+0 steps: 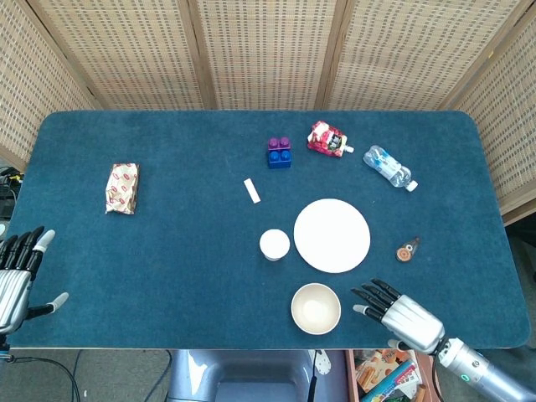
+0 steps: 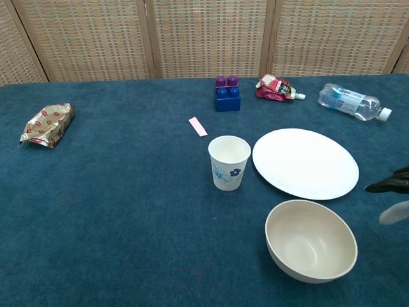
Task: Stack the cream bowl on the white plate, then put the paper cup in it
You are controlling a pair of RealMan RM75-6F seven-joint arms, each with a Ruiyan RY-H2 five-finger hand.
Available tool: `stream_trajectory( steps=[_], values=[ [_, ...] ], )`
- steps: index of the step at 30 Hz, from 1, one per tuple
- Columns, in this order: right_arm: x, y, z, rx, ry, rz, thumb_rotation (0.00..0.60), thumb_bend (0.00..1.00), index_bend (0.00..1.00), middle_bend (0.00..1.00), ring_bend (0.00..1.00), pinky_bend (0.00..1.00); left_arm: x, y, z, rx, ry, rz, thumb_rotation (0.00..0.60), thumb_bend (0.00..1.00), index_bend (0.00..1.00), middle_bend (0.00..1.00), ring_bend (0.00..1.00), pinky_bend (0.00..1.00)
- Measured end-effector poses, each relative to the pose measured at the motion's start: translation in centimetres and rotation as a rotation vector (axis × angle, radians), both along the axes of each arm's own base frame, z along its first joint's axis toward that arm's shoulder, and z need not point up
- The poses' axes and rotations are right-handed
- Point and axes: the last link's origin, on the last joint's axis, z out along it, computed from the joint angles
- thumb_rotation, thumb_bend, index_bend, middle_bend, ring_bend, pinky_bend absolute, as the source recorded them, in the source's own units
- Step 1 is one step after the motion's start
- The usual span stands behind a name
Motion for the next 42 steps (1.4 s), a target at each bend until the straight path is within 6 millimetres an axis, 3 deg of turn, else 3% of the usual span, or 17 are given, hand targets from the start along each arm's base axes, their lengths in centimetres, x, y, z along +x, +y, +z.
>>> stream_trajectory(
  steps=[14,18,20,24,28,42],
  values=[
    [3.2,-0.6,-3.8,0.045,0.032,0.111,0.6,0.0,0.22,0.0,0.0,0.0,-0.5,0.0,0.1,0.005,0.004,0.022,0.6,0.0,0.0,0.0,0.0,0.0],
    [3.8,-0.9,-4.5,0.046,0.054,0.129,0.6,0.0,0.28,0.0,0.0,0.0,-0.5,0.1,0.1,0.006,0.004,0.024,0.6,0.0,0.0,0.0,0.0,0.0],
    [3.9,-1.1,-4.9,0.045,0.072,0.133,0.6,0.05,0.34,0.0,0.0,0.0,-0.5,0.1,0.1,0.006,0.004,0.026,0.6,0.0,0.0,0.0,0.0,0.0],
    [4.3,-1.4,-5.8,0.053,0.094,0.131,0.6,0.27,0.48,0.0,0.0,0.0,-0.6,0.2,0.2,0.006,0.0,0.03,0.6,0.0,0.0,0.0,0.0,0.0],
    [4.7,-1.3,-6.3,0.064,0.086,0.125,0.6,0.4,0.52,0.0,0.0,0.0,-0.6,0.2,0.2,0.006,-0.003,0.034,0.6,0.0,0.0,0.0,0.0,0.0],
    [6.3,-2.0,-6.1,0.063,-0.022,0.081,0.6,0.5,0.58,0.0,0.0,0.0,-0.7,0.4,0.3,0.002,-0.005,0.041,0.6,0.0,0.0,0.0,0.0,0.0]
  ],
)
